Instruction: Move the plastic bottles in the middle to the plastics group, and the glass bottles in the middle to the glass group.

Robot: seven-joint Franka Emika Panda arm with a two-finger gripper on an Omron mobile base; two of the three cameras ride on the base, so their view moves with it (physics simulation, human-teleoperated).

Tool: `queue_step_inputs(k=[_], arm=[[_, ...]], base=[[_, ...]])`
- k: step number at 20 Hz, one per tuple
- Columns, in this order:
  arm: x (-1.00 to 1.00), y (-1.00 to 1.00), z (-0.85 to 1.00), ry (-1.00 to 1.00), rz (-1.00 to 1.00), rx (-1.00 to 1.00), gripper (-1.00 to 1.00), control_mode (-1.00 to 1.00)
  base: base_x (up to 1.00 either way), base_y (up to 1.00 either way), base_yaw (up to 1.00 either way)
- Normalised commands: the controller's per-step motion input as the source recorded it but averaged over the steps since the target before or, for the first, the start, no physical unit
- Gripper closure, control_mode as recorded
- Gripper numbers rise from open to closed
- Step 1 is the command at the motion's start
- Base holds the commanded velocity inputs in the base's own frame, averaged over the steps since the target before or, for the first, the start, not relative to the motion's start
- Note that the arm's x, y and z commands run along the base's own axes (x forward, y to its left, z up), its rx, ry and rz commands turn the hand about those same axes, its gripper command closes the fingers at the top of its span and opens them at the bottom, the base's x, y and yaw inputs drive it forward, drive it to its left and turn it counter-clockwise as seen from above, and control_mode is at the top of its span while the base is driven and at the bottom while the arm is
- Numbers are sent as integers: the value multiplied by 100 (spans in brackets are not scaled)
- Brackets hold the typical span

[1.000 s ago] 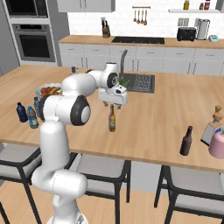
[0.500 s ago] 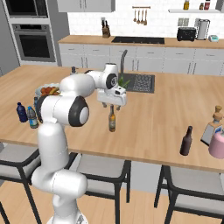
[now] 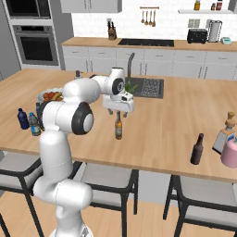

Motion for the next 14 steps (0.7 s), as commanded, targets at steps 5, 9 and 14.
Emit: queue_step_inputs(k=[5,9,14], arm=[[-4,0,0,0,0,0,-100,-100],[11,0,-6,0,0,0,-100,-100],[13,0,-10,0,0,0,100,-100]], base=[[0,0,0],[0,0,0],[0,0,0]])
